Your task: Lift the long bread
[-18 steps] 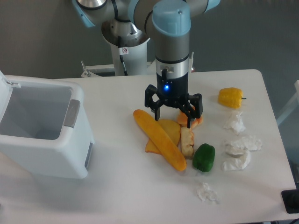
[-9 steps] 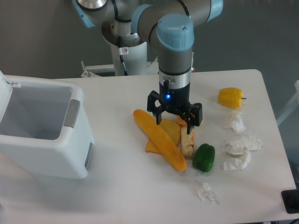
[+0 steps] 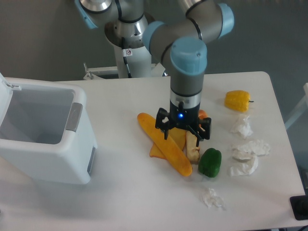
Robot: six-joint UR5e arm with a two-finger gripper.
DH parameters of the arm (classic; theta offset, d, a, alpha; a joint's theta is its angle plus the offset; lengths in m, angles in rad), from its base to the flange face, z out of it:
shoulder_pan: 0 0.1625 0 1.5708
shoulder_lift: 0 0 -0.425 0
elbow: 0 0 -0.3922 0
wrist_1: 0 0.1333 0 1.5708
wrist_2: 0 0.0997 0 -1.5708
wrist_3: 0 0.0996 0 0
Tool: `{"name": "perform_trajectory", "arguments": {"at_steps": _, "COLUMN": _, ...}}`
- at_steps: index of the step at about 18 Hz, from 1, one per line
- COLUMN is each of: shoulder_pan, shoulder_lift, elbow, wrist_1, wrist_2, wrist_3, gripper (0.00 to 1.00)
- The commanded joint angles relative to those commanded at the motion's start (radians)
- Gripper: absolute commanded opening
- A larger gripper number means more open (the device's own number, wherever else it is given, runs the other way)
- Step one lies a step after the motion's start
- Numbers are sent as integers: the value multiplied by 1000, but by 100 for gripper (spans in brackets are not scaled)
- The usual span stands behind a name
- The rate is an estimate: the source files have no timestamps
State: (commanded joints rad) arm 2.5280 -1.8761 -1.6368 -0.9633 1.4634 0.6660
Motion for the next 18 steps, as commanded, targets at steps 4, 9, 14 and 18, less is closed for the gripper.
{"name": "perform_trajectory", "arguments": {"at_steps": 4, "shoulder_pan": 9, "shoulder_lift": 11, "elbow": -5, "wrist_1": -6, "wrist_2": 56, "wrist_3": -198, "gripper": 100}}
{"name": "perform_trajectory", "arguments": {"at_steps": 9, "shoulder_pan": 11, "shoulder_lift": 23, "elbow": -46, "wrist_1": -55, "wrist_2": 205, "wrist_3": -333, "gripper": 100}}
{"name": "perform_trajectory", "arguments": {"at_steps": 14, "shoulder_pan": 32, "shoulder_lift": 12, "elbow": -64, "wrist_1": -80, "wrist_2": 196, "wrist_3": -426, "gripper": 100}}
{"name": "perform_trajectory", "arguments": {"at_steps": 18, "shoulder_pan": 29, "shoulder_lift": -8, "elbow": -63, "wrist_1": -87, "wrist_2": 151, "wrist_3": -506, "gripper": 100}}
